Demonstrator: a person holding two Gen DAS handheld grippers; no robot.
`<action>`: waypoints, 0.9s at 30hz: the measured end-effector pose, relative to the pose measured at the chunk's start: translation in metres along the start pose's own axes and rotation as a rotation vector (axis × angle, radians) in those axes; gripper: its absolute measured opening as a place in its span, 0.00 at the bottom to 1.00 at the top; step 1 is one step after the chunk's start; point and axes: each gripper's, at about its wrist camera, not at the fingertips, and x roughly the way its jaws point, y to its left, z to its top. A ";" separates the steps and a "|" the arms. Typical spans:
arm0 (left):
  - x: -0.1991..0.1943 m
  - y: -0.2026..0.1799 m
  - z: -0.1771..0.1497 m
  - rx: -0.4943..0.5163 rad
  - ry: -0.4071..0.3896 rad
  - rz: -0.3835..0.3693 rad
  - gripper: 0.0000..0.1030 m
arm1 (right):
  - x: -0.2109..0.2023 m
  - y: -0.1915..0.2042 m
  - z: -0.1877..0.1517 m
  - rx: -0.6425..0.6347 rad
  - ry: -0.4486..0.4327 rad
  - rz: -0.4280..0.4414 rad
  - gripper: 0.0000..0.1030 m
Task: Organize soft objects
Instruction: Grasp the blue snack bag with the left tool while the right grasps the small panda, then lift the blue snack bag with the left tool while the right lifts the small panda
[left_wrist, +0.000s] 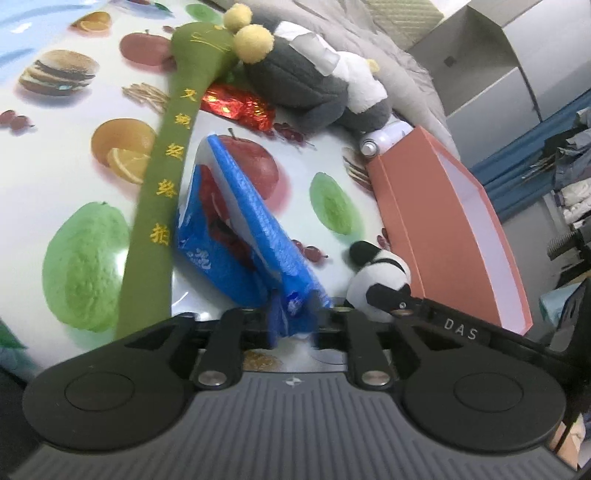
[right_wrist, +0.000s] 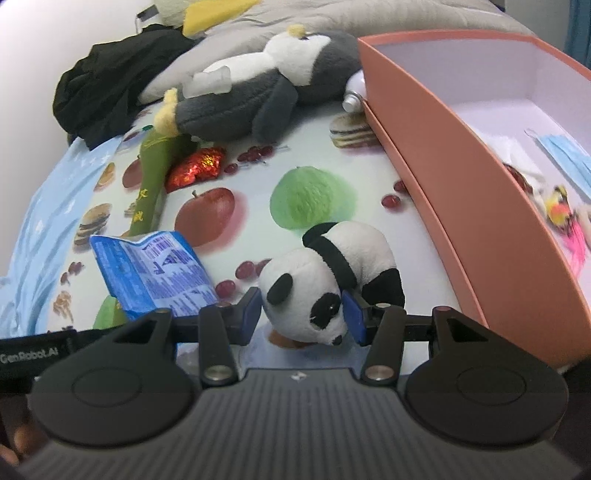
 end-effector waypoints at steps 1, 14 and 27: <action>-0.002 0.000 -0.001 -0.005 -0.007 0.002 0.51 | -0.001 0.000 -0.001 0.011 0.006 0.003 0.52; -0.006 0.002 0.003 -0.250 -0.152 -0.019 0.63 | -0.007 -0.011 0.000 0.219 -0.022 -0.016 0.61; 0.020 -0.017 0.014 -0.240 -0.160 0.087 0.61 | 0.016 -0.008 0.003 0.254 -0.003 -0.036 0.57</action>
